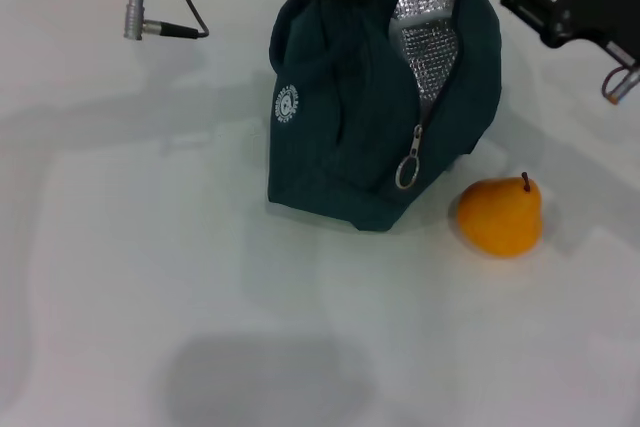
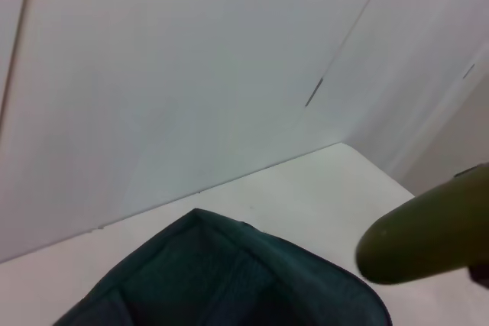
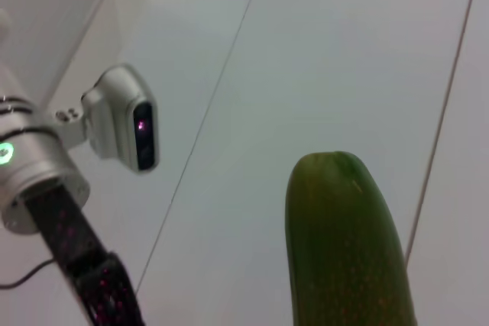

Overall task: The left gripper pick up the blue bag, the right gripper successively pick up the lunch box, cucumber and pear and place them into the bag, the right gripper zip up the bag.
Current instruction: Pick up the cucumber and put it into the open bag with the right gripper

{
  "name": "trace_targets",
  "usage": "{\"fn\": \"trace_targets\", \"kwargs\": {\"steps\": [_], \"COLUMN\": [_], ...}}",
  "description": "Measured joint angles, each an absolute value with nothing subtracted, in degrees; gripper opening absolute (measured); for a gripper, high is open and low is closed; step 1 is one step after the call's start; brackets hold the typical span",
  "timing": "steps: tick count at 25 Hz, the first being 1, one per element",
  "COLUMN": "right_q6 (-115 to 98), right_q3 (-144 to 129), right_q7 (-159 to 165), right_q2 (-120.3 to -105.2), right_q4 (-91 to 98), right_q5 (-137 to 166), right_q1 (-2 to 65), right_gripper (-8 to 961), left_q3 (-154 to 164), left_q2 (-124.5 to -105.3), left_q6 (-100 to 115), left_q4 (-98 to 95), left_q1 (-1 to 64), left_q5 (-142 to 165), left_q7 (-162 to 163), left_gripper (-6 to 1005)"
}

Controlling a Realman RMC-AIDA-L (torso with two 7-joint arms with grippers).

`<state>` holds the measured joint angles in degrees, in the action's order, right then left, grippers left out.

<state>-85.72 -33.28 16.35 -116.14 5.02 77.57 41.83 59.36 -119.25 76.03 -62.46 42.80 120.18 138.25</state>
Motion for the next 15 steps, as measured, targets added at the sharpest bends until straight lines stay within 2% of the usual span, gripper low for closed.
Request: {"fn": "trace_targets", "kwargs": {"steps": [15], "right_q6": [-78.9], "right_q3": [-32.8], "right_q7": [16.2], "right_q2": [-116.19], "right_q4": [-0.9], "right_q5": [77.5], "right_q1": [43.6], "right_gripper": [606], "left_q3": [59.2], "left_q2": [-118.38], "left_q6": [77.4], "left_q4": [-59.2], "left_q1": [43.4], "left_q5": [117.3], "left_q7": [137.8], "left_gripper": [49]}}
